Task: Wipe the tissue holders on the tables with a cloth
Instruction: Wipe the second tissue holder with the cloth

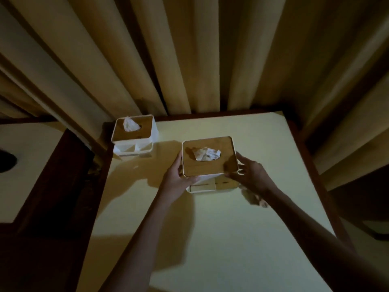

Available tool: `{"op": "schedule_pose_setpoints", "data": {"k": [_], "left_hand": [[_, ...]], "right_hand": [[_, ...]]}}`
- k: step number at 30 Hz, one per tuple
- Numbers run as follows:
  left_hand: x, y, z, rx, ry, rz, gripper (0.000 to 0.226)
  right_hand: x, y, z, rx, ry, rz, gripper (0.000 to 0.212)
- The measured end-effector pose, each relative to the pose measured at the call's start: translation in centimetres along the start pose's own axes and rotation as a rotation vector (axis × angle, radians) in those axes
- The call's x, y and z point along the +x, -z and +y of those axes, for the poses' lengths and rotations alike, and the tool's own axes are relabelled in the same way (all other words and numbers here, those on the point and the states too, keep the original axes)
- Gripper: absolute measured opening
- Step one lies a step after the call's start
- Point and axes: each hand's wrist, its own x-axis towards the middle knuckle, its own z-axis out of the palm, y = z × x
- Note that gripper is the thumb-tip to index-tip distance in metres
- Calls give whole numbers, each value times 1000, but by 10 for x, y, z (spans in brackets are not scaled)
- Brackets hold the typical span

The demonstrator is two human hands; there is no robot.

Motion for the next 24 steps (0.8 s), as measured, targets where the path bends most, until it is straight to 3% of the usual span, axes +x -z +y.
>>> {"op": "schedule_pose_setpoints", "data": {"k": [7, 14, 20, 24], "left_hand": [[115, -54, 89, 76, -118, -69, 109], [192, -129, 121, 83, -153, -105, 91], [224, -171, 124, 102, -103, -114, 83], [232, -187, 118, 100, -55, -71, 95]], "right_hand": [[76, 114, -6, -99, 65, 67, 66], [142, 186, 48, -118, 17, 90, 44], [173, 213, 91, -85, -33, 32, 50], [184, 218, 111, -58, -33, 23, 58]]}}
